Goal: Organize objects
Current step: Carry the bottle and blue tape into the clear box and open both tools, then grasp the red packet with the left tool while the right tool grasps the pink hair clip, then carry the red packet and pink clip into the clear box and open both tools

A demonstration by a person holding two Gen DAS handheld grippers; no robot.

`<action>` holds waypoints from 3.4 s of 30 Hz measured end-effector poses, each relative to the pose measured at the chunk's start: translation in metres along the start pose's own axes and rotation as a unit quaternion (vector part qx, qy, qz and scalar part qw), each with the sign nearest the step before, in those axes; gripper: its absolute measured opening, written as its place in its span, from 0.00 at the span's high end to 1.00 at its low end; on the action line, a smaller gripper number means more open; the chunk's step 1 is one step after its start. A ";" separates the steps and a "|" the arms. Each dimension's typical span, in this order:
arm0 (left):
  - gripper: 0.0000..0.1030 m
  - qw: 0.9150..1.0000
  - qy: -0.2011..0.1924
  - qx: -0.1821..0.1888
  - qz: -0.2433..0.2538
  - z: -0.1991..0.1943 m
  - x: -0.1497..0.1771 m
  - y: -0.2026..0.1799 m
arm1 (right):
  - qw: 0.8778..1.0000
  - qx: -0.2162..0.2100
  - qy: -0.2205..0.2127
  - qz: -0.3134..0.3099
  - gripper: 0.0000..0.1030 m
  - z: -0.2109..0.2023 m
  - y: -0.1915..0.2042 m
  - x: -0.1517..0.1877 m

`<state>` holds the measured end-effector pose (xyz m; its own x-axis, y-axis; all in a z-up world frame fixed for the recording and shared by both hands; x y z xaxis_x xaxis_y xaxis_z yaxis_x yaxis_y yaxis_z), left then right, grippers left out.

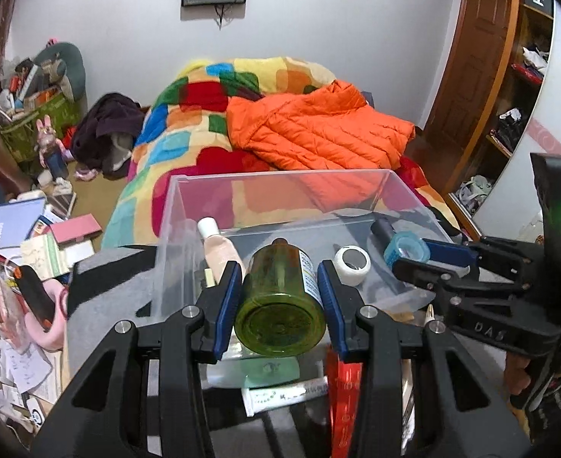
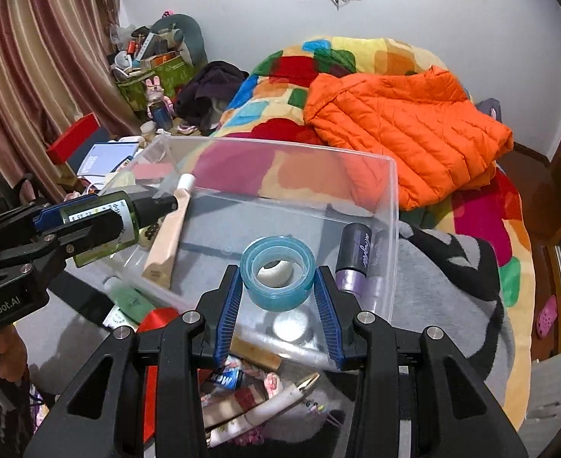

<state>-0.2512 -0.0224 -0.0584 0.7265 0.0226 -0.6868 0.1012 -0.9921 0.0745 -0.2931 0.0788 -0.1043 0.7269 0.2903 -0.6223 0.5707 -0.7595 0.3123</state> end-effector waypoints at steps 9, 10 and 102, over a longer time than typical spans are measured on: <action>0.60 0.999 0.031 0.002 0.013 0.021 0.003 -0.011 | 1.000 0.009 0.013 0.011 0.65 0.012 -0.009 -0.003; 0.60 0.999 0.033 0.001 0.013 0.022 0.003 -0.011 | 1.000 0.009 0.013 0.011 0.65 0.012 -0.009 -0.003; 0.46 0.998 -0.056 0.011 -0.022 -0.060 -0.015 0.013 | 0.989 -0.052 -0.124 -0.066 0.77 -0.092 0.050 -0.010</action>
<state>-0.2196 -0.0280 -0.0039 0.6410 0.0536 -0.7657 0.1159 -0.9929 0.0275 -0.2367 0.0917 -0.0163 0.5354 0.2215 -0.8150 0.6999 -0.6565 0.2814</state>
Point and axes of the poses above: each gripper's, at about its wrist camera, not at the fingertips, and z roughly the way its jaws point, y to its left, x to its underside, the point moved 9 cm from there along z, roughly the way its jaws point, and after that the axes turned 14 degrees about -x, right-handed, at the moved point
